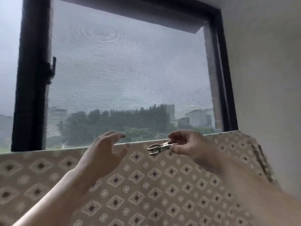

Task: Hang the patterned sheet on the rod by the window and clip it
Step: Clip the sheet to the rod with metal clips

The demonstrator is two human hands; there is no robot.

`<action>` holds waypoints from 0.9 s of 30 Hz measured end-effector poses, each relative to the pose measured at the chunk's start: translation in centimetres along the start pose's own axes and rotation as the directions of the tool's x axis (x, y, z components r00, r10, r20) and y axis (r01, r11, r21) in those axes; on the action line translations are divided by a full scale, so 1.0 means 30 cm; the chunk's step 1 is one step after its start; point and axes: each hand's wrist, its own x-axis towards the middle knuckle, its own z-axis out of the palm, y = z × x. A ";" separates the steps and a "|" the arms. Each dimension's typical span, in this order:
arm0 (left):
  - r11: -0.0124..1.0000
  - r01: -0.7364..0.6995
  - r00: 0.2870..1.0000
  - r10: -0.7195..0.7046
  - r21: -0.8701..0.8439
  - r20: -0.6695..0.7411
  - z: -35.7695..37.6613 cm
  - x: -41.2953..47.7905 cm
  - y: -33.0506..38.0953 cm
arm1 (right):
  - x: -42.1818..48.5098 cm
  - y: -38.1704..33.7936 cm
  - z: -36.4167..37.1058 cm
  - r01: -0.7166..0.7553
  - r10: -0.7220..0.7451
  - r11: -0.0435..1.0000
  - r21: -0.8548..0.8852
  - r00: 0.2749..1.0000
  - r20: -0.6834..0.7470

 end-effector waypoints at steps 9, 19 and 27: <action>0.988 -0.105 0.984 0.120 -0.115 0.135 0.527 0.111 0.494 | -0.182 0.203 -0.734 -0.048 0.048 0.999 0.006 0.941 -0.335; 0.969 -0.144 0.968 0.180 -0.203 0.174 1.018 0.348 0.755 | -0.106 0.522 -1.104 -0.071 0.082 0.997 0.040 0.913 -0.400; 0.964 -0.191 0.955 0.226 -0.184 0.192 1.391 0.596 0.885 | 0.087 0.763 -1.370 -0.102 0.116 0.993 0.057 0.901 -0.418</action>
